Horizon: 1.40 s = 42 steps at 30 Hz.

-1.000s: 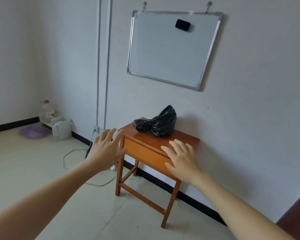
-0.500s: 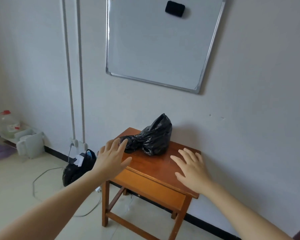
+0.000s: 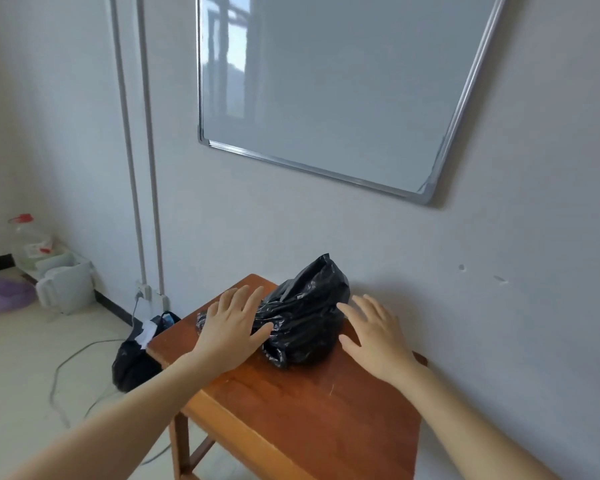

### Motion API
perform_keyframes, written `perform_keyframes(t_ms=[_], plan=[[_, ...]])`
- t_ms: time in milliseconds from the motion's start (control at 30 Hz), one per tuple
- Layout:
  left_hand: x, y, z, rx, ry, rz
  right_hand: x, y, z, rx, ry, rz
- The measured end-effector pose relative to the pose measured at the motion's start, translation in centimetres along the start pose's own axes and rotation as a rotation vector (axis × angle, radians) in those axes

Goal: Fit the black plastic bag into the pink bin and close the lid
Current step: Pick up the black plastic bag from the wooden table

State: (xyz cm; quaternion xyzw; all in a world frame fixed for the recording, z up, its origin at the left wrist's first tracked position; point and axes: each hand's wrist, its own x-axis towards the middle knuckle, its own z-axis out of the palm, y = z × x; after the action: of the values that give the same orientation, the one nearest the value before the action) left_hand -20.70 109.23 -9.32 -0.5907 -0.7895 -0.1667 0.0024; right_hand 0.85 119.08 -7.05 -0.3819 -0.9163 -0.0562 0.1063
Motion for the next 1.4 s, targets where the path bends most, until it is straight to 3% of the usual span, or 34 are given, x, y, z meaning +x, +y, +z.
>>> perform_keyframes(t_ms=[200,433,600,733,933,1167,1400], plan=[[4.8,-0.9,3.9,0.023,-0.091,-0.018,5.3,2.1,3.8,0.067,-0.047,-0.011],[12.4,-1.7,6.8,-0.068,-0.099,0.002,13.9,2.8,5.0,-0.081,-0.019,-0.113],[14.7,-2.8,10.7,0.001,-0.319,0.006,18.9,3.0,7.1,-0.242,-0.261,-0.305],[15.6,-3.6,12.8,-0.033,-0.454,-0.02,20.6,4.5,9.6,-0.314,-0.4,-0.272],[16.6,-4.2,12.6,-0.099,-0.305,-0.038,20.9,6.4,11.2,-0.153,-0.366,-0.161],[15.1,-6.2,7.2,-0.153,-0.058,-0.188,23.5,4.5,8.9,0.118,-0.217,-0.254],[6.3,-10.2,1.7,-0.321,0.059,-0.526,24.1,-2.5,7.1,0.638,-0.399,-0.438]])
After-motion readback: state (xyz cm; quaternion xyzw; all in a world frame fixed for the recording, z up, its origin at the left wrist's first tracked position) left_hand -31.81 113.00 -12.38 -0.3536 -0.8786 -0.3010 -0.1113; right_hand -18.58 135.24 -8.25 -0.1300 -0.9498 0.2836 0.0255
